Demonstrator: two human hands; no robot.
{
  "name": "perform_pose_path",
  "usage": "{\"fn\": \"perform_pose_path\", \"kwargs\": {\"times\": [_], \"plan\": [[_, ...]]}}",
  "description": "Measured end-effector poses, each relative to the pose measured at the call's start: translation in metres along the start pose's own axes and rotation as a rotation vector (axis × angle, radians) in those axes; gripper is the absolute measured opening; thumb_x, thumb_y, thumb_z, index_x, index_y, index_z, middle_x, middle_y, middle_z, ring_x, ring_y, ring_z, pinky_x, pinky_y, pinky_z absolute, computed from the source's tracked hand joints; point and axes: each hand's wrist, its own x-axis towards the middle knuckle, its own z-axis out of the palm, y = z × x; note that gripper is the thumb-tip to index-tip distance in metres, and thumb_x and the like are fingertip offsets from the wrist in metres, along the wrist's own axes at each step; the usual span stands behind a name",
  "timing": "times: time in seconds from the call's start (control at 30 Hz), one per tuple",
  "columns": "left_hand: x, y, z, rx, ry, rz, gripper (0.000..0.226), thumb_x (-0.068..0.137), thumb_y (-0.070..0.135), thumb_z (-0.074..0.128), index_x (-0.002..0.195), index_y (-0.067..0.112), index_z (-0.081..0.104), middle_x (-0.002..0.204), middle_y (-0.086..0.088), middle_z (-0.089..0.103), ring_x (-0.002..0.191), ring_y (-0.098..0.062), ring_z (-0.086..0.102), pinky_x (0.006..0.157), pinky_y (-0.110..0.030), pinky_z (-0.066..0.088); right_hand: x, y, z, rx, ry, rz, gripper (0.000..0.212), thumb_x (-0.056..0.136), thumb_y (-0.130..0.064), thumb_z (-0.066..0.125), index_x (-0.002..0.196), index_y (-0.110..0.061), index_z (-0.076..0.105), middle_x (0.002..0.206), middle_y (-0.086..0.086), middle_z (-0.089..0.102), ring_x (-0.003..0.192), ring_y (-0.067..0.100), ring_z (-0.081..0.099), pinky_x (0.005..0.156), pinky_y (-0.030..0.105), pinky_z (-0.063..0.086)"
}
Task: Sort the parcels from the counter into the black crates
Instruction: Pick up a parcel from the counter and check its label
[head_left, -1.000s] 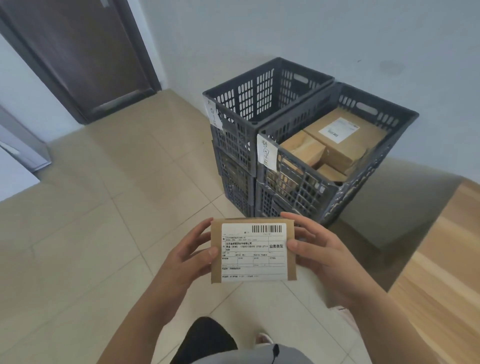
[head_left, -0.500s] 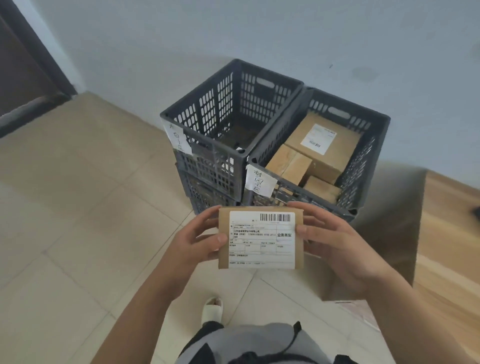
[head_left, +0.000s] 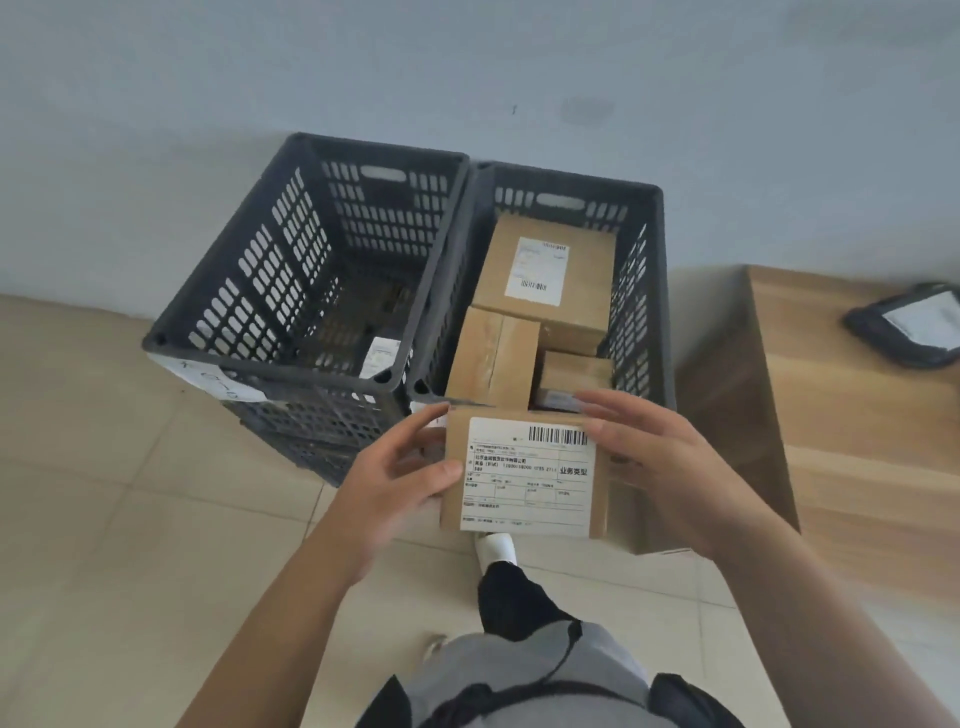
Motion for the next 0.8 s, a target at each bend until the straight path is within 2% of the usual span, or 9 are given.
{"fn": "perform_pose_path", "kwargs": {"times": [0.07,0.17,0.23,0.3,0.4,0.47,0.6,0.7,0.8], "plan": [[0.025,0.013,0.001,0.072,-0.047,-0.015,0.076,0.064,0.04,0.08,0.136,0.036,0.059,0.124,0.006,0.072,0.111,-0.018,0.071,0.08,-0.029,0.06,0.023,-0.009,-0.017,-0.158,0.001,-0.072,0.058,0.081,-0.04,0.078,0.137,-0.035,0.062,0.13,-0.018,0.066,0.11,-0.006,0.065,0.09,0.02,0.053],[0.064,0.033,0.003,0.232,-0.145,-0.04,0.081,0.066,0.039,0.085,0.141,0.04,0.055,0.131,0.01,0.067,0.117,-0.017,0.067,0.091,-0.037,0.059,0.058,-0.022,-0.038,-0.351,-0.144,-0.062,0.075,0.078,-0.042,0.085,0.145,-0.045,0.051,0.135,-0.028,0.056,0.113,-0.018,0.055,0.076,0.015,0.056],[0.09,0.045,0.007,0.3,-0.199,-0.053,0.084,0.066,0.037,0.088,0.142,0.041,0.054,0.133,0.012,0.065,0.12,-0.015,0.065,0.096,-0.039,0.058,0.086,-0.03,-0.049,-0.487,-0.241,-0.046,0.085,0.078,-0.046,0.086,0.151,-0.049,0.041,0.143,-0.025,0.052,0.128,-0.009,0.049,0.092,0.027,0.057],[0.114,0.052,0.011,0.314,-0.218,-0.065,0.085,0.066,0.032,0.09,0.142,0.042,0.055,0.135,0.014,0.064,0.121,-0.014,0.065,0.096,-0.036,0.058,0.111,-0.039,-0.057,-0.602,-0.312,-0.055,0.088,0.079,-0.046,0.085,0.153,-0.045,0.038,0.145,-0.022,0.051,0.133,-0.001,0.046,0.115,0.036,0.042],[0.143,0.059,0.017,0.338,-0.251,-0.072,0.083,0.073,0.019,0.091,0.142,0.047,0.054,0.137,0.018,0.061,0.123,-0.007,0.062,0.093,-0.029,0.059,0.138,-0.057,-0.067,-0.746,-0.363,-0.067,0.088,0.081,-0.044,0.083,0.156,-0.034,0.038,0.15,-0.018,0.047,0.134,0.002,0.045,0.121,0.034,0.032],[0.159,0.061,0.021,0.327,-0.271,-0.069,0.08,0.077,0.018,0.089,0.14,0.051,0.053,0.138,0.022,0.06,0.127,-0.002,0.058,0.098,-0.024,0.054,0.149,-0.069,-0.073,-0.81,-0.373,-0.05,0.089,0.082,-0.041,0.083,0.157,-0.028,0.036,0.153,-0.015,0.045,0.133,0.003,0.043,0.119,0.03,0.031],[0.192,0.059,0.028,0.361,-0.153,-0.088,0.066,0.084,0.038,0.081,0.138,0.056,0.047,0.145,0.028,0.051,0.136,0.004,0.046,0.115,-0.029,0.038,0.166,-0.083,-0.089,-0.87,-0.256,-0.052,0.091,0.082,-0.035,0.084,0.157,-0.025,0.034,0.155,-0.009,0.042,0.137,0.01,0.043,0.115,0.027,0.031],[0.222,0.045,0.029,0.651,-0.082,-0.179,0.07,0.093,0.03,0.073,0.152,0.044,0.038,0.161,0.013,0.037,0.148,-0.014,0.035,0.119,-0.04,0.032,0.174,-0.078,-0.099,-0.842,-0.041,-0.043,0.093,0.078,-0.028,0.087,0.154,-0.024,0.035,0.149,-0.002,0.044,0.133,0.019,0.046,0.112,0.035,0.038],[0.25,0.021,0.034,1.019,-0.213,-0.183,0.089,0.089,0.027,0.077,0.161,0.031,0.025,0.17,-0.001,0.019,0.155,-0.026,0.02,0.123,-0.047,0.026,0.181,-0.061,-0.094,-0.861,0.086,0.014,0.098,0.077,-0.026,0.085,0.157,-0.023,0.029,0.149,0.004,0.039,0.136,0.026,0.038,0.112,0.045,0.041]]}}
